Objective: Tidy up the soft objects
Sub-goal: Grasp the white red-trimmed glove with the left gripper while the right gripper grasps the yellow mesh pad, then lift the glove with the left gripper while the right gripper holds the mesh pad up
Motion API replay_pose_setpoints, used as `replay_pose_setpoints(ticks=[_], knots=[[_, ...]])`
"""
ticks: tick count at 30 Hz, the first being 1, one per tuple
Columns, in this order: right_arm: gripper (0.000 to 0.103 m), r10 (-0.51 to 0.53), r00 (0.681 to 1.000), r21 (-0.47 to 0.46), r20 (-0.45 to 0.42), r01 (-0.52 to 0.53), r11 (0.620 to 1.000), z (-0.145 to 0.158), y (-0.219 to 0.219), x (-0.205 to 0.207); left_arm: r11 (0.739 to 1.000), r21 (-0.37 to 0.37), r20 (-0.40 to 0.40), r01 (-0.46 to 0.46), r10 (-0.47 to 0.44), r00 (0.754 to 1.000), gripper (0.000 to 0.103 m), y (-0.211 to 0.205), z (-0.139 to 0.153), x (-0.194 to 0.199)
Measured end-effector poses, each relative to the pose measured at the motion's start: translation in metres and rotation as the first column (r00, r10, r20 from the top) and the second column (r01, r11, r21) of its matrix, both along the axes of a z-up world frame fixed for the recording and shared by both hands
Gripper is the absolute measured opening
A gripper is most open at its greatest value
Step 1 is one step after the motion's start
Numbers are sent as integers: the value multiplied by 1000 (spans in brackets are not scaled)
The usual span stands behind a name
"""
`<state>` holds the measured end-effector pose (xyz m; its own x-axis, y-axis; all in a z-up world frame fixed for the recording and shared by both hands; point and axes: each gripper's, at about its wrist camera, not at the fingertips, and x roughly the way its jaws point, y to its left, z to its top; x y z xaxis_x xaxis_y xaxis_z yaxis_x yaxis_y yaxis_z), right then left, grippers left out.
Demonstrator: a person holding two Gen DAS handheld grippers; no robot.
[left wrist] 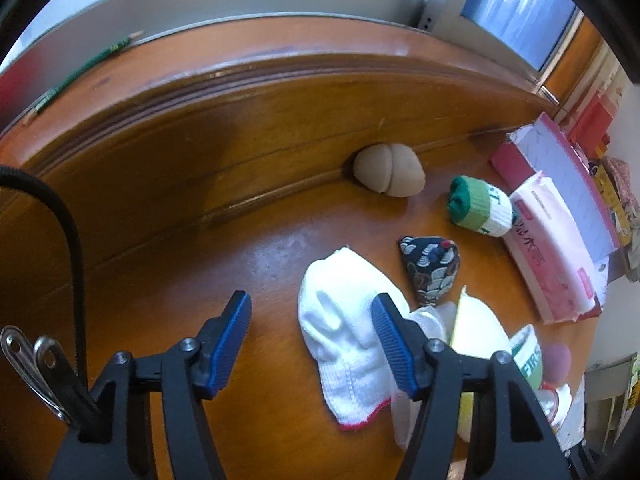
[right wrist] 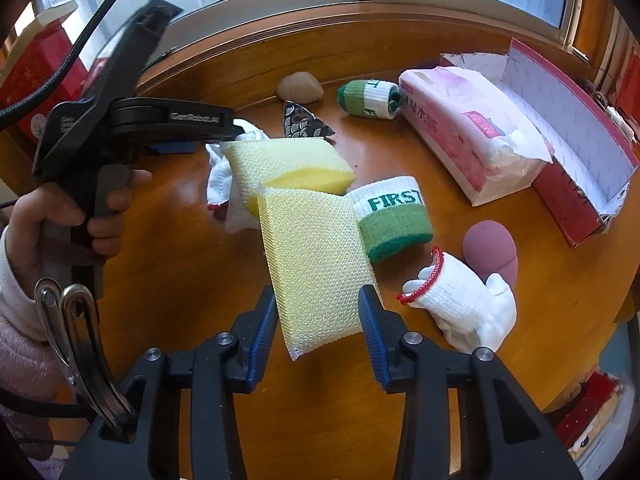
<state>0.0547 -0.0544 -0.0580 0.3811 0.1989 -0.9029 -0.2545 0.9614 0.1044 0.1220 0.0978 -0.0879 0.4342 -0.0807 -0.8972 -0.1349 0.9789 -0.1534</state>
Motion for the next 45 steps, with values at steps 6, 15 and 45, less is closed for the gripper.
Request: replay_pose_setpoints(ticks=[6, 15, 45], knots=[[41, 0, 1000, 5, 3, 0, 1000, 0, 0, 0, 1000, 2, 1, 18, -18, 1000, 51, -3, 1, 5], [36, -7, 1000, 6, 13, 7, 1000, 4, -1, -5, 999, 11, 20, 41, -41, 999, 26, -14, 11, -1], [26, 40, 987, 60, 158, -50, 997, 41, 4, -36, 996, 88, 143, -24, 11, 990, 22, 8, 78, -83]])
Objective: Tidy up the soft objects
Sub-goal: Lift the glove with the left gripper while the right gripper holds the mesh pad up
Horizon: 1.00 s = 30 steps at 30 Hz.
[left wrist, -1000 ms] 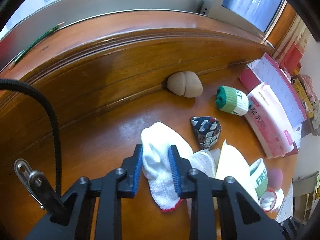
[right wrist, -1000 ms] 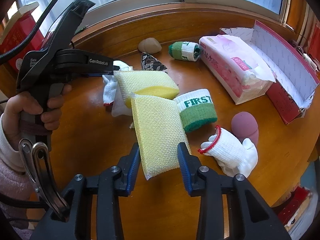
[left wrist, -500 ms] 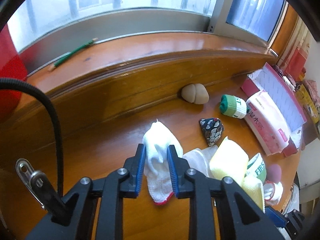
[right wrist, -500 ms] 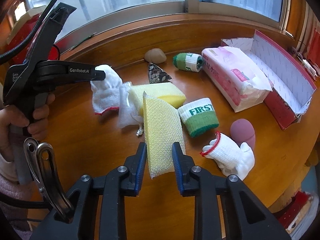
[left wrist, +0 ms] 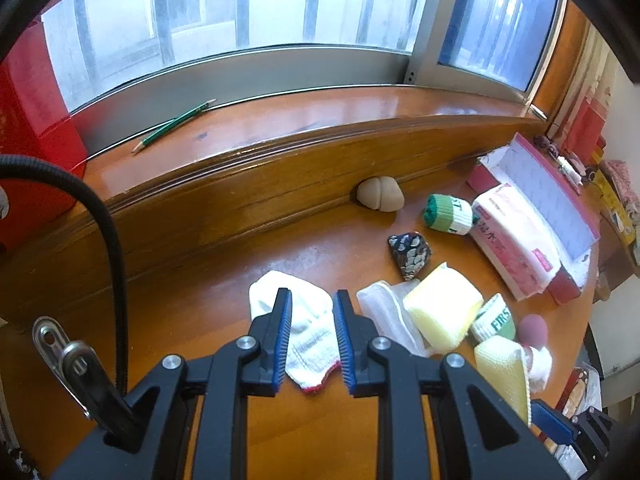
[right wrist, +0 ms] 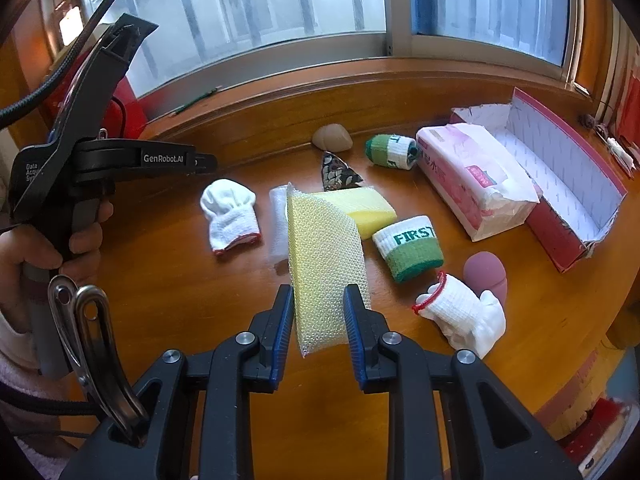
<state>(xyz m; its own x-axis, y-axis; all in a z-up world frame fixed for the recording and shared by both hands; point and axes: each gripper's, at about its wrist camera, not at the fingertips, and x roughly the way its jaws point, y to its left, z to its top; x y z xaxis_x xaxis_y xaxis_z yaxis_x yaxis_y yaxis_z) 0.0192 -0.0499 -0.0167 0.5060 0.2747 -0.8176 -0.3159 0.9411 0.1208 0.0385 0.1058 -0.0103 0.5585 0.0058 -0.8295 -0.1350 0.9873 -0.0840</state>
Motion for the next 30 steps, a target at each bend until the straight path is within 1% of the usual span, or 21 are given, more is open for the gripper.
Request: replay_pose_setpoints(ticks=[7, 14, 17, 20, 21, 23, 24, 25, 27, 30], knots=[[26, -12, 1000, 14, 20, 12, 1000, 7, -5, -12, 999, -26, 17, 21, -20, 1000, 22, -3, 10, -16], [26, -31, 998, 24, 49, 30, 999, 14, -9, -21, 999, -34, 33, 40, -39, 999, 22, -4, 18, -30], [26, -42, 998, 32, 54, 40, 999, 15, -12, -23, 997, -55, 35, 52, -50, 998, 22, -2, 21, -34], [26, -51, 997, 47, 54, 48, 998, 15, -16, -24, 998, -30, 28, 61, -60, 998, 23, -4, 19, -35], [26, -52, 997, 49, 55, 49, 998, 15, -17, -24, 998, -28, 20, 50, -50, 999, 23, -3, 17, -34], [26, -51, 997, 51, 53, 48, 998, 14, -19, -25, 999, -40, 5, 36, -36, 999, 34, -1, 10, -33], [26, -50, 997, 50, 50, 48, 998, 13, -20, -25, 998, -56, -9, 31, -32, 999, 44, 1, 5, -31], [26, -50, 998, 50, 46, 47, 998, 13, -21, -25, 998, -64, -21, 23, -25, 999, 50, 2, 1, -29], [26, -51, 998, 49, 43, 49, 998, 12, -23, -25, 997, -71, -47, 13, -16, 999, 53, 4, -8, -25], [26, -54, 998, 49, 35, 52, 997, 10, -25, -26, 999, -41, -78, -1, -2, 997, 57, 5, -21, -16]])
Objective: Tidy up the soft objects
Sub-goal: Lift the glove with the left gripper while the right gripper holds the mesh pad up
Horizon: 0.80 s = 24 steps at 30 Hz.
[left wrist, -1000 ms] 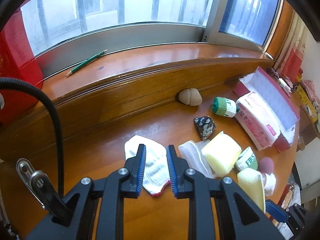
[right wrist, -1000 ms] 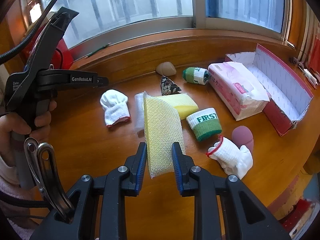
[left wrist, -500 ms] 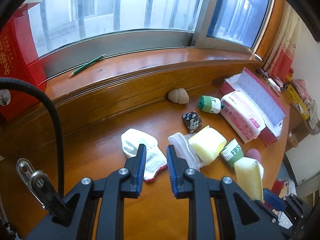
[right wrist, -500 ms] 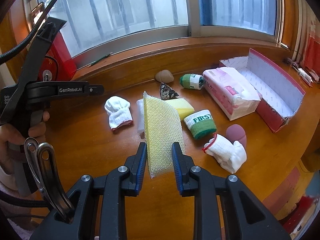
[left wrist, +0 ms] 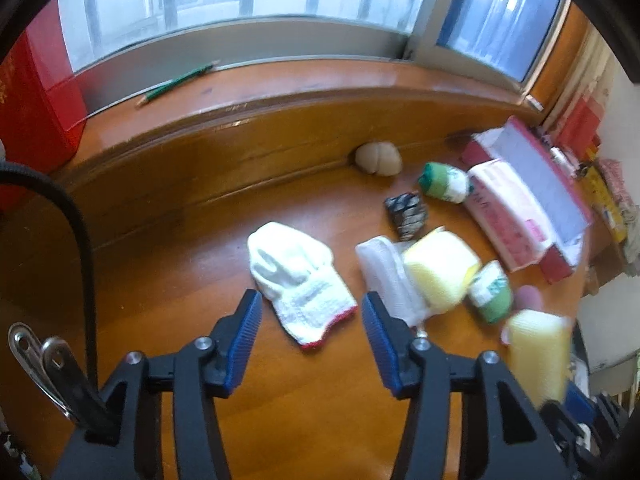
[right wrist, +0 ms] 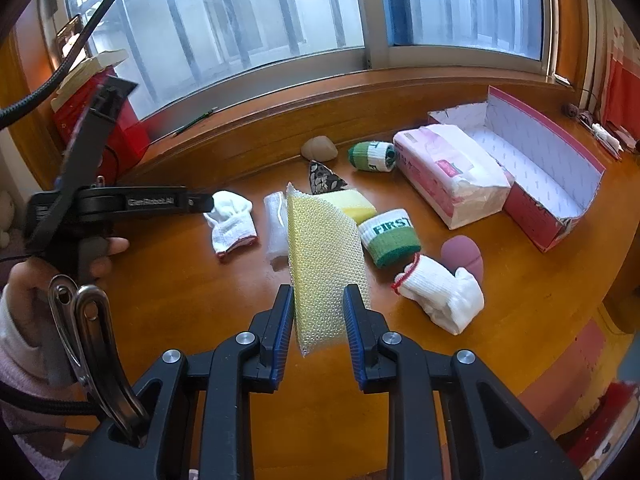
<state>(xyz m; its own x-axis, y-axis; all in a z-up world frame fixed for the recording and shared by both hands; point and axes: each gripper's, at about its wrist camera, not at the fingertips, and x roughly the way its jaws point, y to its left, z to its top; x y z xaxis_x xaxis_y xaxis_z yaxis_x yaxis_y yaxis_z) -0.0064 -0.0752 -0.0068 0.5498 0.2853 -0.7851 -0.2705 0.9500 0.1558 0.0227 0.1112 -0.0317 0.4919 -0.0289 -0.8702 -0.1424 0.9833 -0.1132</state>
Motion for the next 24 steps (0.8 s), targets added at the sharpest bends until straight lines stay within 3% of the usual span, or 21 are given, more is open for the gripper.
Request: replay_pose_setpoints(ticks=[3, 10, 14, 21, 24], knots=[[26, -5, 1000, -2, -13, 5, 1000, -4, -3, 0, 1000, 25, -45, -18, 19, 999, 57, 2, -18, 12], [26, -18, 1000, -15, -20, 18, 1000, -6, -9, 0, 996, -19, -114, -90, 88, 990, 57, 11, -51, 35], [26, -26, 999, -20, -27, 25, 999, -7, -12, 2, 990, -51, -120, -131, 124, 985, 58, 17, -61, 42], [26, -22, 999, -23, -37, 21, 1000, -10, -9, 4, 990, 5, -92, -139, 139, 986, 59, 12, -65, 48], [26, -21, 999, -25, -41, 20, 999, -11, -7, 3, 993, 23, -81, -114, 115, 990, 39, 6, -64, 50]])
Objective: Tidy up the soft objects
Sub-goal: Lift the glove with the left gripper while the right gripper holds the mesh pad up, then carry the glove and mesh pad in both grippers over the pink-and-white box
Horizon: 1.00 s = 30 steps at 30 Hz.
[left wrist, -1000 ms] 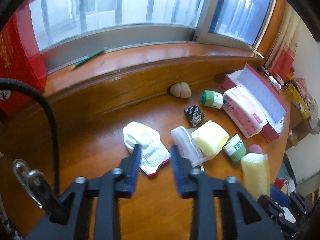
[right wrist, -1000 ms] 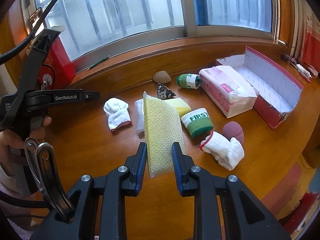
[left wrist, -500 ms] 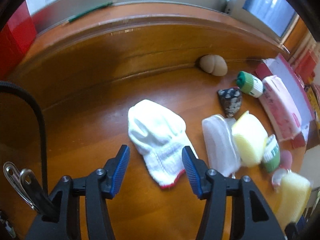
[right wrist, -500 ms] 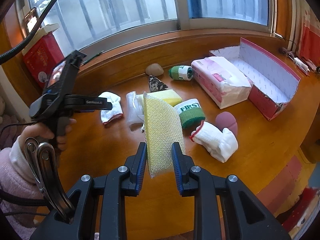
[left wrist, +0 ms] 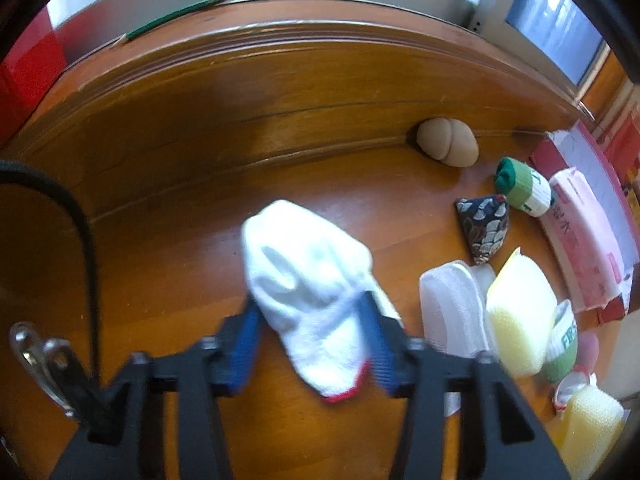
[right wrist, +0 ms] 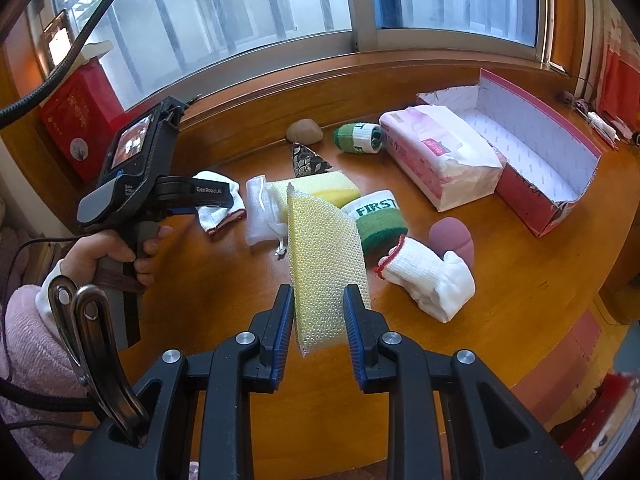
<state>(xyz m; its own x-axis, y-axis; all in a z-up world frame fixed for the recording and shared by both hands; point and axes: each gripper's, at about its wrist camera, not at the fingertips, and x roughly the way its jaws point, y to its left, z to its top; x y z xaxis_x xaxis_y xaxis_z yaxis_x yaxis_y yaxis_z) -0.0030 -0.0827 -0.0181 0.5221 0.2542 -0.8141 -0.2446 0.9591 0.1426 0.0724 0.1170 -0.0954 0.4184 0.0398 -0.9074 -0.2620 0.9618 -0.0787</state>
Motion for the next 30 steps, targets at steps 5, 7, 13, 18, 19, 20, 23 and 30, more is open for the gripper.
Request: replay_pose_setpoints(ticks=[5, 7, 13, 18, 19, 20, 23, 30], knots=[[26, -8, 1000, -4, -2, 8, 1000, 0, 0, 0, 1000, 4, 17, 30, -30, 999, 26, -4, 2, -4], [26, -9, 1000, -5, -2, 9, 1000, 0, 0, -1, 999, 1, 21, 41, -41, 999, 23, -5, 4, -9], [26, -6, 1000, -4, 3, 6, 1000, 0, 2, -2, 997, -5, 35, 80, -79, 996, 22, -18, 15, -23], [26, -7, 1000, -2, 11, 7, 1000, 2, 3, -4, 991, 0, 62, 132, -132, 989, 21, -28, 28, -47], [26, -9, 1000, -1, 13, 9, 1000, 3, 3, -5, 990, 0, 68, 142, -141, 988, 22, -30, 32, -51], [26, -11, 1000, 0, 15, 11, 1000, 3, 2, -5, 989, -2, 73, 150, -149, 986, 22, -31, 36, -55], [26, -23, 999, 6, 24, 23, 1000, 6, -1, -7, 981, -7, 87, 192, -191, 978, 21, -40, 47, -71], [26, -41, 998, 19, 37, 40, 999, 9, -4, -12, 959, -33, 106, 281, -276, 955, 21, -59, 65, -95]])
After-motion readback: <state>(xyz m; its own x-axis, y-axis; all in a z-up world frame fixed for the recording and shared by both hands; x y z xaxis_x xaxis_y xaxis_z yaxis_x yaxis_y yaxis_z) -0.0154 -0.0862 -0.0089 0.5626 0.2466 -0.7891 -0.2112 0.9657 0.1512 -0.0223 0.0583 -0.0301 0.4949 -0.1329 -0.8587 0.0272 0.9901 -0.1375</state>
